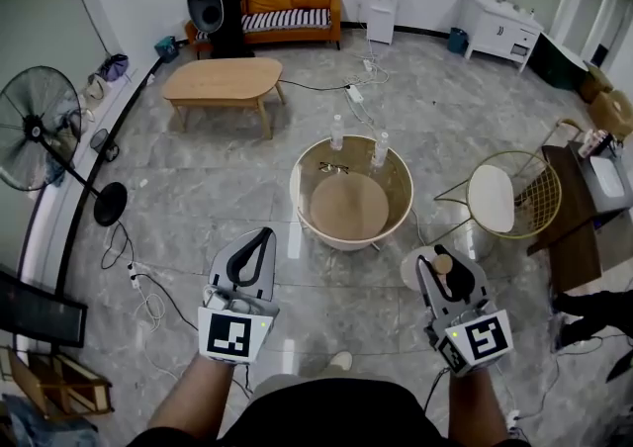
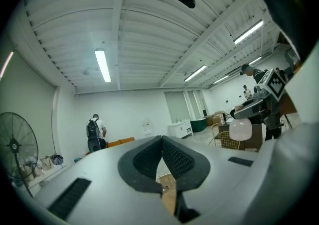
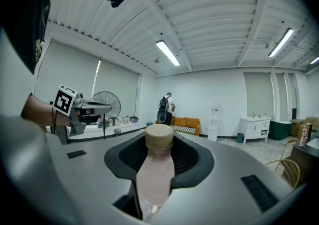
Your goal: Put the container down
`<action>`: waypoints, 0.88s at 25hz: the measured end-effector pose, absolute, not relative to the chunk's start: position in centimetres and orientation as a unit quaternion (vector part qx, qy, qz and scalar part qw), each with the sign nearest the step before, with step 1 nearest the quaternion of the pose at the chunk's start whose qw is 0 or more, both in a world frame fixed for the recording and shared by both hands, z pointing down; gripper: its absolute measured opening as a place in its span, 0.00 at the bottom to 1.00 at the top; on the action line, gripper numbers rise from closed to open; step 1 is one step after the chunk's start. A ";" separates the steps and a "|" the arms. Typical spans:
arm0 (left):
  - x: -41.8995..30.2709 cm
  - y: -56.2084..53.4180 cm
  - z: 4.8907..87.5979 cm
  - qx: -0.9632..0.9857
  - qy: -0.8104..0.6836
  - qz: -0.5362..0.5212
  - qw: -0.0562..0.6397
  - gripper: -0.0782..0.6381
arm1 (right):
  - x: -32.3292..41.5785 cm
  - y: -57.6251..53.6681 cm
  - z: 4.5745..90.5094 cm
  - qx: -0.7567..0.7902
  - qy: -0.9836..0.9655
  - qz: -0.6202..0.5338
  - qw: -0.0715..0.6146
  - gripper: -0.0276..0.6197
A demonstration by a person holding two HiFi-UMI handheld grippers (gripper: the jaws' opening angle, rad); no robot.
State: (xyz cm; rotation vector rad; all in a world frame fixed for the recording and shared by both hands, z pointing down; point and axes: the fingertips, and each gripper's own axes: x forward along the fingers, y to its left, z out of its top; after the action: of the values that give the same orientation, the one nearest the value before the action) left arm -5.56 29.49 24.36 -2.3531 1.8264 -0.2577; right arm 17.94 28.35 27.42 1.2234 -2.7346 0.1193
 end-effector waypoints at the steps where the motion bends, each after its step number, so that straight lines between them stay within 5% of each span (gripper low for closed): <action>1: -5.4 29.3 24.4 -0.784 0.610 -0.088 0.078 0.13 | 18.1 28.0 27.6 0.405 -0.911 0.041 0.071 0.26; 22: -7.5 25.4 24.9 -0.799 0.588 -0.102 0.080 0.13 | 15.6 25.1 29.3 0.416 -0.902 0.055 0.097 0.26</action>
State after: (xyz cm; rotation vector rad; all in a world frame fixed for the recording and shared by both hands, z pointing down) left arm -7.51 25.44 24.90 -2.3893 1.7580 -0.3039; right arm 15.56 25.08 29.35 1.2332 -2.6719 0.1618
